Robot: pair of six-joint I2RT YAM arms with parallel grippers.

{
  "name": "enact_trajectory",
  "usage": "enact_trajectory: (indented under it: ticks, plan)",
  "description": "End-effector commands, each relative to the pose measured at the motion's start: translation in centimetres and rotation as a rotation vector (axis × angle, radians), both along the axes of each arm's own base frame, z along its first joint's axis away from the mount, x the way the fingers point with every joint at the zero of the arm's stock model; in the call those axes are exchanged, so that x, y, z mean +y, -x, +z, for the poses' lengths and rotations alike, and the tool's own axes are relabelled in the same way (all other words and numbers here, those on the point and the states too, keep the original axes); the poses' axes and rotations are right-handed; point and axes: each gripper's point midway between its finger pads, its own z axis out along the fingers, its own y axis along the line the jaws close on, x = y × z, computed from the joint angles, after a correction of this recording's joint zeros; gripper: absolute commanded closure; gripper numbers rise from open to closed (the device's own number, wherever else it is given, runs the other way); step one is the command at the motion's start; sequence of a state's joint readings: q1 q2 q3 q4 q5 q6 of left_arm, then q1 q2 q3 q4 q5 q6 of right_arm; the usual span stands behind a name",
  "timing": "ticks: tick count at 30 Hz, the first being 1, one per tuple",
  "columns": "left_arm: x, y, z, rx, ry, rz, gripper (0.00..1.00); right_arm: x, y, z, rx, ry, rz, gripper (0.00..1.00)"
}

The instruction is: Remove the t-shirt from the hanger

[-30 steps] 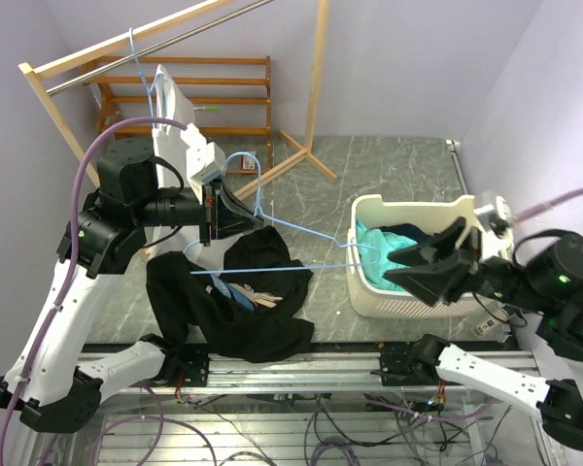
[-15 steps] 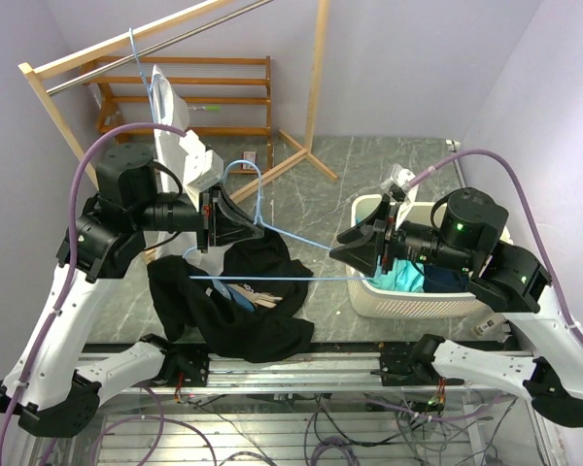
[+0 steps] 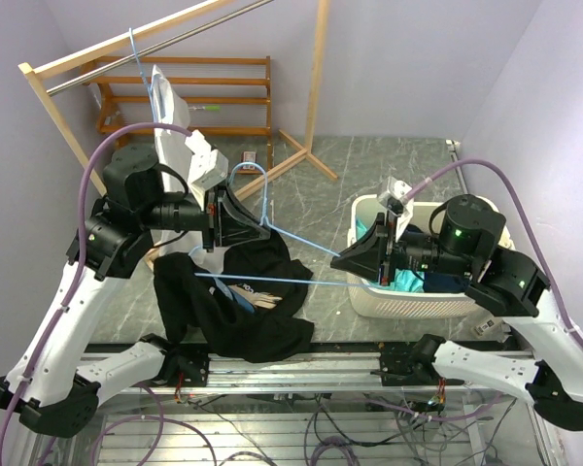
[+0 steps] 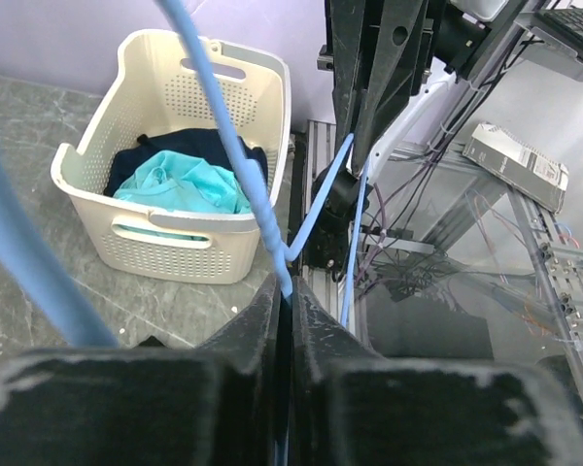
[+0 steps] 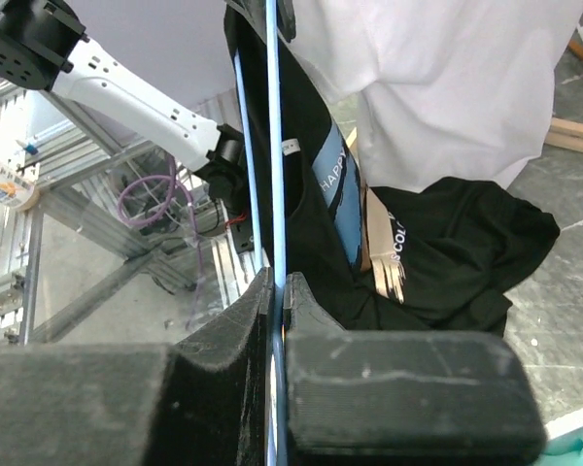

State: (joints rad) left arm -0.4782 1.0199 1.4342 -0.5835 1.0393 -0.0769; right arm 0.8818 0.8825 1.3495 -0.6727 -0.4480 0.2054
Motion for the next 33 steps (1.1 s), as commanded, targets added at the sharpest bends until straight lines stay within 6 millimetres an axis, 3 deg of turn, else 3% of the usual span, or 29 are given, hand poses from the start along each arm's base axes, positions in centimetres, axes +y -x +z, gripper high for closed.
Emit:
enact_trajectory:
  ticks: [1, 5, 10, 14, 16, 21, 27, 30, 33]
  plan:
    - [0.0, -1.3, 1.7, -0.047, 0.046, 0.080, 0.79, -1.9, 0.4, 0.2, 0.001, 0.009, -0.060, 1.00]
    - [0.8, -2.5, 1.7, -0.056, 0.037, 0.203, 0.50, -4.2, 0.7, 0.7, -0.006, 0.020, -0.133, 1.00]
    - [2.6, -3.5, 2.6, -0.084, 0.066, 0.376, 0.49, -7.0, 1.8, 1.4, -0.002, 0.024, -0.198, 1.00]
    - [5.8, -3.8, 3.7, -0.113, 0.127, 0.589, 0.51, -8.9, 2.0, 2.3, -0.007, -0.001, -0.268, 1.00]
    - [7.7, -3.4, 3.5, -0.125, 0.157, 0.686, 0.53, -9.3, 1.1, 2.3, -0.005, -0.002, -0.324, 1.00]
    - [13.7, -2.2, 1.4, -0.116, 0.239, 0.974, 0.55, -9.5, -4.4, 1.3, -0.024, 0.042, -0.575, 1.00]
    - [21.1, 0.3, -2.9, -0.056, 0.413, 1.290, 0.56, -6.7, -12.6, 0.2, -0.135, 0.115, -0.798, 1.00]
    - [23.3, 1.7, -4.3, -0.033, 0.463, 1.368, 0.57, -4.0, -16.3, 0.9, -0.182, 0.119, -0.851, 1.00]
    - [24.7, 2.0, -6.1, 0.002, 0.463, 1.437, 0.58, -1.7, -18.9, 3.5, -0.227, 0.060, -0.880, 1.00]
